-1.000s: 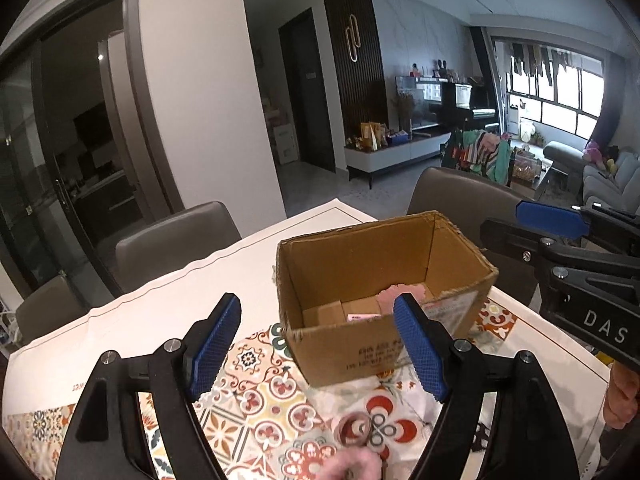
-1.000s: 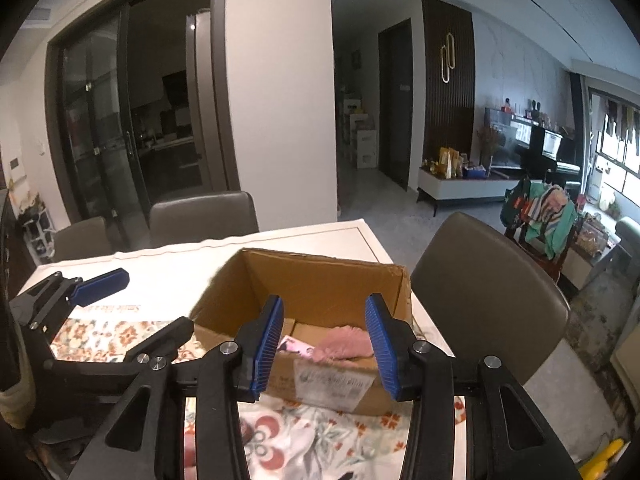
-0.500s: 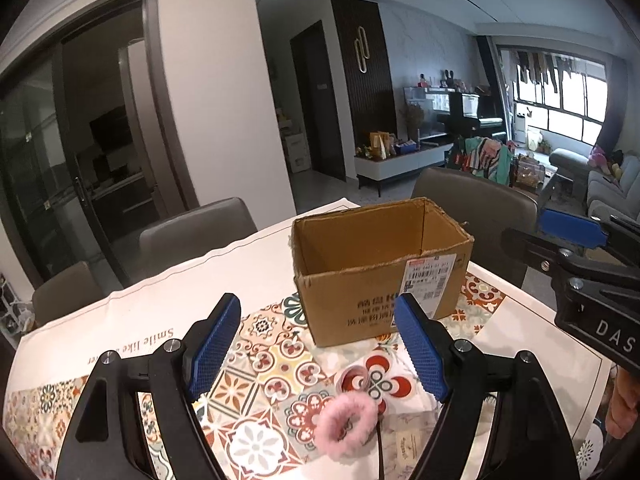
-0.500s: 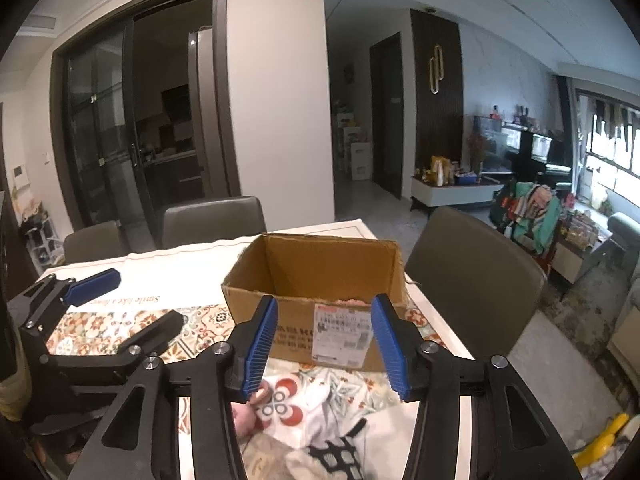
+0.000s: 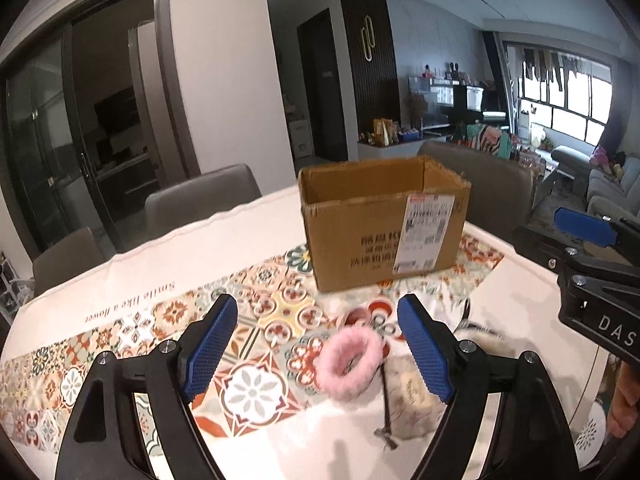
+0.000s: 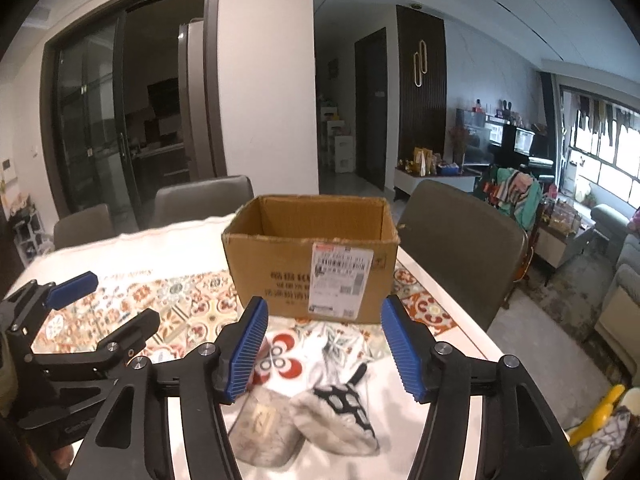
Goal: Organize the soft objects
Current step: 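Move both tools back down to the remaining soft items on the table, then grasp the cream fuzzy slipper with the right gripper while the left grasps the pink hair band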
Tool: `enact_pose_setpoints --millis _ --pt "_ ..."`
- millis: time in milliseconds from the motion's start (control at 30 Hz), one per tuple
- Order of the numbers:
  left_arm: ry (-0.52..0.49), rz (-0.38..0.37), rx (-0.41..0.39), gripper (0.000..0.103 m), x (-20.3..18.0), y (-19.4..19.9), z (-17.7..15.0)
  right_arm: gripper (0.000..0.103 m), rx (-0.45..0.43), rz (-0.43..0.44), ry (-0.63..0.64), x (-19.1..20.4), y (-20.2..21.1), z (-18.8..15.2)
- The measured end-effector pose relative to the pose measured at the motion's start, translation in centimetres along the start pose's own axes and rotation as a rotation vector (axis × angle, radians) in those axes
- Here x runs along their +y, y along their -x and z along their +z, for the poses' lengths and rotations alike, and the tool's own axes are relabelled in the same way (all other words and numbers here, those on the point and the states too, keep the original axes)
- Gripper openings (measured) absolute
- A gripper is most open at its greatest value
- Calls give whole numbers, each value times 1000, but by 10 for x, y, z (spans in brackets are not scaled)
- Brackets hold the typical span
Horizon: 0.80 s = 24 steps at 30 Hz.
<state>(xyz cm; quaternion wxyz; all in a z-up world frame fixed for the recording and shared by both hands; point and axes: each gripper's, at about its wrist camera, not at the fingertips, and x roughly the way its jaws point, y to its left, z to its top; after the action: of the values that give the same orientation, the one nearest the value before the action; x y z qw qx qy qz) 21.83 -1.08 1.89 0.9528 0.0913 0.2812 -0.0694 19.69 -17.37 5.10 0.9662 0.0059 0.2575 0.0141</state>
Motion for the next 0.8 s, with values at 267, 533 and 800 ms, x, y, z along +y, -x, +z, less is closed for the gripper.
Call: enact_pose_setpoints --millis 267,533,800 --pt "-18 -23 34 82 4 -8 -29 61 39 -19 74 13 -7 -27" --pt "-33 -54 65 82 4 -19 -54 61 84 -30 105 21 -19 -51" --pt "-41 -72 84 82 5 -40 -72 68 103 -95 183 31 -34 -73"
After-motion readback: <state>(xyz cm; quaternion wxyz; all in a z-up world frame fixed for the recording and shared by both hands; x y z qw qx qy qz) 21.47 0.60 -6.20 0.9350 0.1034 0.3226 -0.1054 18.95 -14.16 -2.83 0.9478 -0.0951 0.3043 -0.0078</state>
